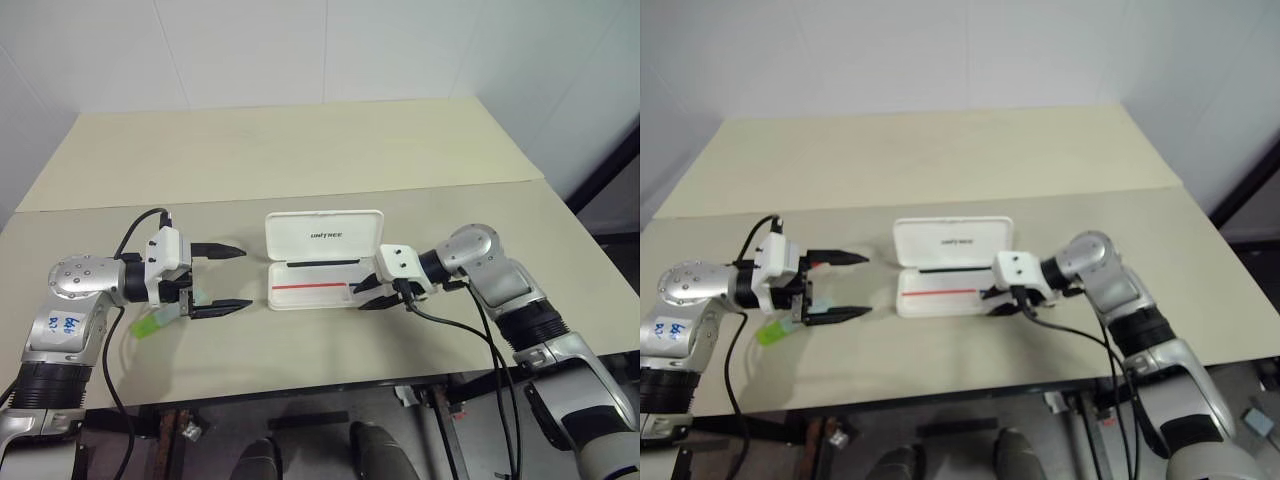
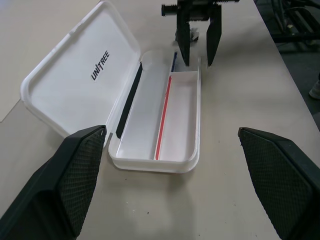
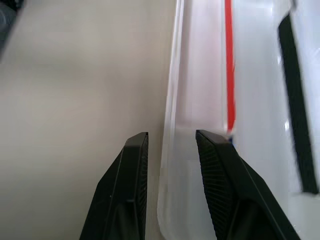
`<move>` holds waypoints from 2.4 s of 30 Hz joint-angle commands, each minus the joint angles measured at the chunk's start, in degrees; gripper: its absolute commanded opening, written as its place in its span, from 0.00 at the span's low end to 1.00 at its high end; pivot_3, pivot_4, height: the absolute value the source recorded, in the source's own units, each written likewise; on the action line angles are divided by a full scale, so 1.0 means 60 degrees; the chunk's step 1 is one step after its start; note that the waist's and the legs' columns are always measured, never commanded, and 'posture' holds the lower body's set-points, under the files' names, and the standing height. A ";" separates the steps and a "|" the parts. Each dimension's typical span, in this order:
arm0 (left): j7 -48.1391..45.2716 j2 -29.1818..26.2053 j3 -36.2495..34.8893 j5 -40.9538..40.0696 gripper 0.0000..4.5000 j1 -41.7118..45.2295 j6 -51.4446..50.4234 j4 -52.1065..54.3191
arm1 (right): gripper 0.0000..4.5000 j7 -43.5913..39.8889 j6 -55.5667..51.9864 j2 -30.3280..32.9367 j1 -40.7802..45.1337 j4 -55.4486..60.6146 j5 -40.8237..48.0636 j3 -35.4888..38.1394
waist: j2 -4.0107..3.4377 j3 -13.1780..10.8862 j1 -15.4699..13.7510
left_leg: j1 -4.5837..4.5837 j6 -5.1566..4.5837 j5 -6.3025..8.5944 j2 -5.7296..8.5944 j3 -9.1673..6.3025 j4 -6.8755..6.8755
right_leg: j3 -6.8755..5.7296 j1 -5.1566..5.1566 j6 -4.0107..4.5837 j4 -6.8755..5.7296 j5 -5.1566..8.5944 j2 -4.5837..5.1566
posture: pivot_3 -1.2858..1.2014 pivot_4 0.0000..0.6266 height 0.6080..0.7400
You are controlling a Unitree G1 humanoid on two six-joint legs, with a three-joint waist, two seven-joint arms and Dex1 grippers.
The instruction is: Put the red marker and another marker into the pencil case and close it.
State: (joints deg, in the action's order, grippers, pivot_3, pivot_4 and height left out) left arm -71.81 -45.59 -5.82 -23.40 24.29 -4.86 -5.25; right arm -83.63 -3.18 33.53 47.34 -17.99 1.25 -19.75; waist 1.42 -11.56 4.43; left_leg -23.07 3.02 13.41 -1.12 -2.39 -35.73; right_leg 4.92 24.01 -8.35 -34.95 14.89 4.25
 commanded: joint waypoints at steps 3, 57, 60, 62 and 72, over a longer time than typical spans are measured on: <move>0.0153 -0.0183 -0.0349 0.0011 1.00 -0.0103 0.0147 0.0171 | 0.36 -0.0110 -0.0446 0.0580 0.0032 0.0786 0.0723 0.0750 | 0.0000 0.0000 -0.0010 | 0.0000 0.0000 0.0000 0.0000 0.0000 -0.0002 | 0.0000 0.0000 0.0000 0.0000 0.0000 0.0001 | 0.52 0.24 1.00; 0.1501 -0.1169 0.3296 0.7112 0.35 0.6902 0.1844 -1.1411 | 1.00 0.3919 -0.3217 0.0480 -0.2318 0.6181 0.5843 0.4184 | 0.0083 -0.0036 -0.0313 | -0.0022 -0.0006 0.0005 -0.0002 -0.0003 -0.0004 | -0.0005 0.0021 -0.0003 -0.0021 0.0012 -0.0010 | 0.52 0.24 1.00; 0.1589 -0.1151 0.3250 0.7095 0.13 0.6885 0.1860 -1.1424 | 1.00 0.3945 -0.3170 0.0505 -0.2289 0.6149 0.5842 0.4169 | 0.0083 -0.0036 -0.0327 | -0.0023 -0.0006 0.0005 -0.0002 -0.0003 -0.0009 | -0.0005 0.0021 -0.0005 -0.0021 0.0012 -0.0010 | 0.52 0.24 1.00; 0.1627 -0.1147 0.3194 0.7052 0.12 0.6873 0.1897 -1.1422 | 1.00 0.3950 -0.3141 0.0507 -0.2258 0.6123 0.5823 0.4140 | 0.0083 -0.0036 -0.0341 | -0.0023 -0.0006 0.0005 -0.0002 -0.0003 -0.0007 | -0.0005 0.0021 -0.0005 -0.0021 0.0012 -0.0010 | 0.52 0.24 1.00; 0.0559 -0.1562 0.2577 0.6484 0.12 0.7539 0.2987 -1.0675 | 1.00 0.3768 -0.2851 0.0478 -0.2183 0.5601 0.5652 0.4086 | 0.0095 -0.0041 -0.0453 | -0.0032 -0.0005 0.0005 -0.0002 -0.0003 -0.0007 | -0.0007 0.0021 -0.0006 -0.0009 0.0011 -0.0010 | 0.52 0.24 1.00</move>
State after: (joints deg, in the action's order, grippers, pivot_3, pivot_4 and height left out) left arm -66.44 -52.49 11.33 17.26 67.07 11.01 -71.95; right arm -60.63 -21.96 35.82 33.30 15.64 35.11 2.93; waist 1.99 -11.81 1.71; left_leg -23.27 2.99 13.44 -1.13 -2.40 -35.78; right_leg 4.88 24.13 -8.39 -35.00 14.95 4.19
